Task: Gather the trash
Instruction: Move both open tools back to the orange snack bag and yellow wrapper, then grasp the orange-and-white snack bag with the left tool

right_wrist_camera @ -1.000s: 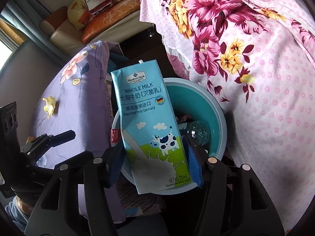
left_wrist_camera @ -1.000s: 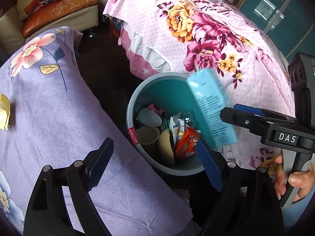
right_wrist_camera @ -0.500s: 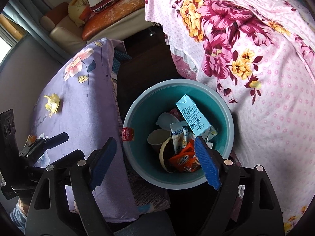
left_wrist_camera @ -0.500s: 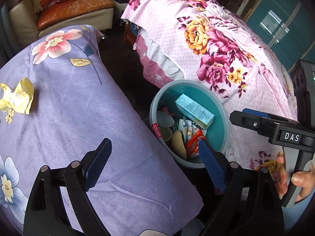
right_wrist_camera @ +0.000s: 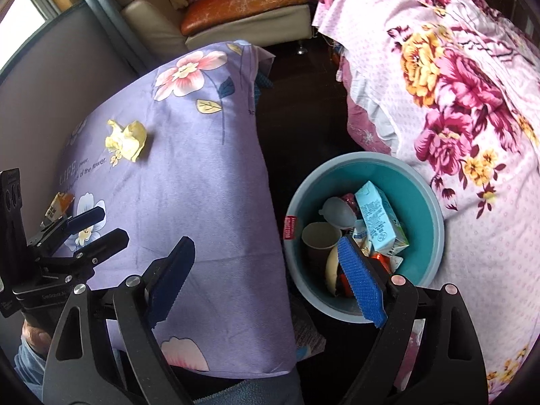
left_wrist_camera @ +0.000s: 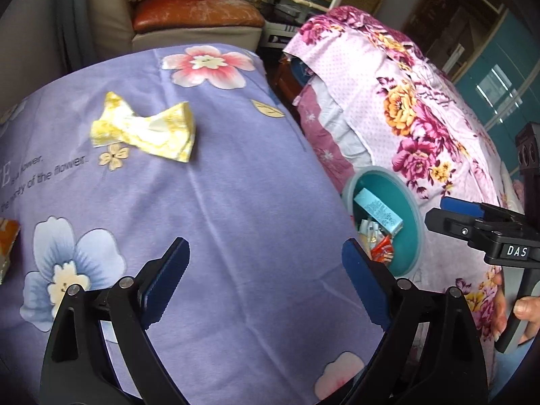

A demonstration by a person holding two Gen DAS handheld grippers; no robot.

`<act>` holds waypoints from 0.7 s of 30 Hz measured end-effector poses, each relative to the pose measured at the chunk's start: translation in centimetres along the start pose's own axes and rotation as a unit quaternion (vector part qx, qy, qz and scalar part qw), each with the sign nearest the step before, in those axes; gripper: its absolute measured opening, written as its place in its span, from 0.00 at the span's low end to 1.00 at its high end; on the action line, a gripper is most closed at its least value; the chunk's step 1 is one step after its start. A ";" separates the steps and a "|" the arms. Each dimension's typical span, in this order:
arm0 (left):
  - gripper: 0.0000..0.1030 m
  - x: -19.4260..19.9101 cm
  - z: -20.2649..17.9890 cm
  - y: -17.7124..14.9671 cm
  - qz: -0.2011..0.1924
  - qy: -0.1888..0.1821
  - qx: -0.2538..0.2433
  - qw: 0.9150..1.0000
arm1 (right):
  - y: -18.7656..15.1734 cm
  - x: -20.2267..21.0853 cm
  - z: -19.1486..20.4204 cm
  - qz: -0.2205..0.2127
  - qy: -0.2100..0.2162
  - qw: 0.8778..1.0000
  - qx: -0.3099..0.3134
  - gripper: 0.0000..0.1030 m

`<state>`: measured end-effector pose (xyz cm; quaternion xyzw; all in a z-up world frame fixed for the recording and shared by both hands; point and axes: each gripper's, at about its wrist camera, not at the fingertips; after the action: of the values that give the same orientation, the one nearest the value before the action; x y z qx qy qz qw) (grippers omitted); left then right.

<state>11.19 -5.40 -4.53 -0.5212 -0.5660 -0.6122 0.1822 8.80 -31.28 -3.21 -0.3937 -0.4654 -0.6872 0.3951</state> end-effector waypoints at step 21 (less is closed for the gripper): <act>0.92 10.5 28.1 -7.5 -0.033 0.162 0.181 0.969 | 0.8 -5.0 22.5 0.044 -0.003 0.977 0.208 0.80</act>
<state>13.09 25.44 -4.62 -0.3542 -0.6471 -0.5819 0.3423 15.33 -9.25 -1.74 -0.3248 -0.5820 -0.5560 0.4966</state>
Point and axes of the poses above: each gripper's, at about its wrist camera, not at the fingertips, and x roughly against the way its jaws point, z to its left, y to its top, and after that the axes turned 9 degrees about -x, right-handed
